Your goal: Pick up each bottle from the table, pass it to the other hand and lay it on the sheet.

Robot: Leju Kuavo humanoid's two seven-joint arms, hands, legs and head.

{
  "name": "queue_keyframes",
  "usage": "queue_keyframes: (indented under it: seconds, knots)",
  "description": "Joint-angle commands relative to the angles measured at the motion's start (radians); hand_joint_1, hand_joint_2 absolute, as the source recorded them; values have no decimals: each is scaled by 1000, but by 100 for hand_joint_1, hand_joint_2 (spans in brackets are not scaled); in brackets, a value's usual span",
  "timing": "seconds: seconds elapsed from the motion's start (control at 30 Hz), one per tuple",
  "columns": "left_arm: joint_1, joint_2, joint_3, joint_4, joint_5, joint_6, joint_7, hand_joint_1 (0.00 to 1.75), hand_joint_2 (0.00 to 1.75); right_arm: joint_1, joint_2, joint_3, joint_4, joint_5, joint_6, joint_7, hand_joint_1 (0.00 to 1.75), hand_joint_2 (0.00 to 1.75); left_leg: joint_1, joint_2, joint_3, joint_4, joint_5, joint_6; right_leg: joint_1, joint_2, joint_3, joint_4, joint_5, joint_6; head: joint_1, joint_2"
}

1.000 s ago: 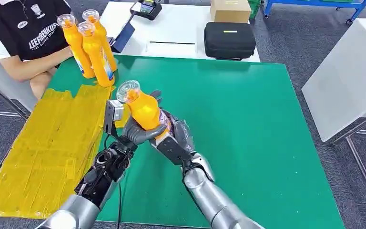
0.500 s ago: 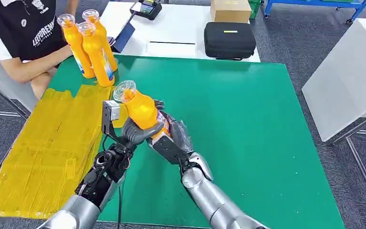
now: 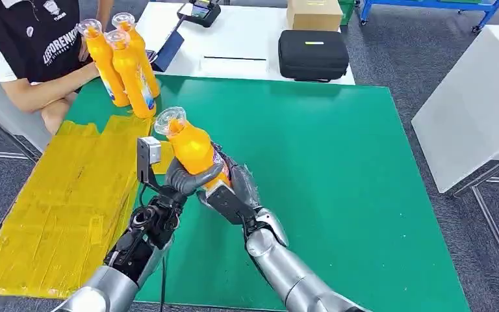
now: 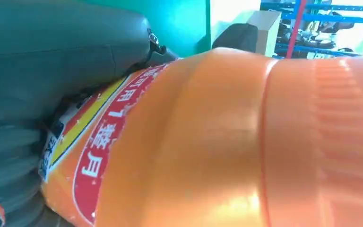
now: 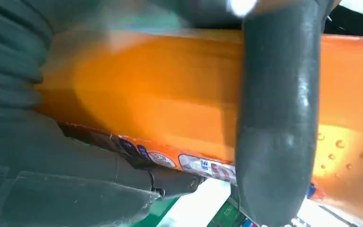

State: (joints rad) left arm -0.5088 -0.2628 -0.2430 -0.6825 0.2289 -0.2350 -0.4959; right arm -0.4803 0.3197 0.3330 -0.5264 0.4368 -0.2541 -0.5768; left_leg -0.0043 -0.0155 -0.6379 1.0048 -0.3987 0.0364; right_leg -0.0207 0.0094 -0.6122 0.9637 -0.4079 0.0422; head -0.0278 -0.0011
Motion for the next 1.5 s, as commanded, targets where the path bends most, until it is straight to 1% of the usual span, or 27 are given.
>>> queue_keyframes:
  seconds: [0.03,0.13,0.23,0.27,0.3,0.33,0.37,0.47,0.53,0.6,0.63,0.67,0.7,0.77,0.8,0.87,0.9,0.93,1.03,1.07,1.13,1.17,1.2,1.23,1.33,1.37,1.5]
  knots:
    - [-69,26,13,33,-2,41,-9,175,175,9,-45,26,-75,-7,-4,-1,0,175,1,1,6,1,-3,-2,2,-1,6,0,-3,-2,0,0]
    - [-52,41,34,9,27,12,-14,175,175,32,-70,14,-173,-16,-15,-12,0,175,1,1,6,1,-3,-2,2,-1,6,0,-3,-3,0,0]
    - [-32,61,41,-28,-9,75,-37,175,175,94,-105,-3,-344,-25,-3,2,0,175,1,0,4,-1,-2,-2,1,-1,4,-1,-1,-2,0,0]
    - [-26,66,39,-42,-55,149,-61,175,175,119,-115,-6,-404,-26,1,4,0,175,1,0,7,0,-4,-3,1,-2,8,0,-3,-3,0,0]
    - [-20,77,36,-57,-158,309,-83,175,175,153,-123,-17,-481,-32,3,13,0,175,1,1,5,-1,-2,-2,1,-1,5,-1,-2,-2,0,0]
    - [-13,82,39,-71,-200,355,-86,175,175,170,-128,-21,-522,-36,9,24,0,175,1,2,7,0,-4,-3,1,0,7,0,-3,-3,0,0]
    - [-5,88,40,-85,-256,417,-91,175,175,184,-133,-22,-556,-39,16,33,0,175,0,2,3,-1,-2,-2,0,0,3,-1,-1,-2,1,0]
    - [13,109,35,-117,-450,615,-90,175,175,215,-147,-23,-641,-48,24,44,0,175,1,5,13,1,-7,-4,1,3,11,1,-6,-4,0,0]
    - [15,115,38,-125,-511,661,-76,175,175,224,-152,-27,-670,-55,22,48,0,175,1,2,4,0,-2,-2,1,-1,3,0,-2,-2,0,0]
    - [17,117,46,-131,-547,675,-67,175,175,232,-156,-30,-692,-63,21,51,0,175,1,0,2,-1,-1,-1,1,-2,2,-1,-1,-2,0,0]
    - [15,121,47,-129,-574,690,-64,175,175,234,-160,-33,-703,-67,20,51,0,175,1,2,7,0,-4,-2,1,-1,7,0,-4,-2,0,0]
    - [15,121,47,-129,-574,690,-64,175,175,234,-160,-33,-703,-67,20,51,0,175,1,2,4,0,-2,-2,1,0,4,0,-2,-2,0,0]
    - [6,132,36,-112,-682,770,-39,175,175,242,-164,-38,-720,-76,10,52,0,175,1,3,7,1,-4,-2,1,0,7,0,-4,-2,0,0]
    - [-4,145,26,-96,-767,810,-19,175,175,248,-168,-44,-735,-85,7,53,0,175,1,1,1,-1,-1,-1,0,-1,2,0,-1,-1,0,0]
    - [-12,153,18,-78,-839,846,4,175,175,253,-171,-48,-745,-90,6,53,0,175,1,1,6,0,-3,-2,1,-1,6,0,-3,-3,0,0]
    - [-15,152,25,-72,-866,847,8,175,175,254,-173,-48,-749,-92,7,53,0,175,1,1,3,0,-2,-2,1,-1,3,0,-1,-2,0,0]
    - [-35,169,-3,-20,-1048,919,85,175,175,256,-174,-49,-753,-95,9,53,0,175,0,0,1,-1,-1,-1,0,-1,1,-1,-1,-2,0,0]
    - [-35,169,-3,-20,-1048,919,85,175,175,256,-174,-49,-753,-95,9,53,0,175,1,1,6,0,-3,-3,1,-1,6,0,-3,-3,0,0]
    - [-39,167,3,-9,-1055,917,85,175,175,256,-173,-49,-753,-95,9,53,0,175,0,1,3,-1,-1,-2,1,-1,3,-1,-1,-2,0,0]
    - [-39,167,3,-9,-1055,917,85,175,175,256,-173,-49,-753,-95,9,53,0,175,1,1,6,0,-3,-3,1,-1,5,0,-3,-3,0,0]
    - [-45,173,-4,4,-1116,933,117,175,175,254,-172,-48,-751,-96,10,53,0,175,1,1,2,-1,-1,-2,1,0,2,-1,-1,-2,0,0]
    - [-53,189,-25,13,-1240,933,195,175,175,251,-170,-48,-751,-98,13,53,0,175,1,2,5,0,-3,-2,1,0,5,0,-2,-3,0,0]
    - [-57,181,-18,50,-1371,933,247,175,175,247,-168,-48,-750,-98,17,52,0,175,1,2,4,0,-2,-2,1,0,4,0,-2,-2,0,0]
    - [-57,181,-15,51,-1374,933,247,175,175,246,-167,-47,-750,-98,17,52,0,175,1,2,8,0,-4,-3,2,-1,8,0,-4,-3,0,0]
    - [-64,183,-22,75,-1415,933,261,175,175,244,-166,-47,-750,-98,19,52,0,175,0,1,2,-1,-1,-1,0,0,2,-1,-1,-1,0,0]
    - [-76,182,-30,125,-1499,930,300,175,175,241,-165,-46,-748,-98,24,51,0,175,1,2,7,0,-3,-2,1,0,7,0,-3,-3,0,0]
    - [-97,176,-11,219,-1586,864,343,175,175,231,-159,-46,-741,-95,36,50,0,175,1,2,4,0,-2,-2,1,0,4,0,-2,-2,0,0]
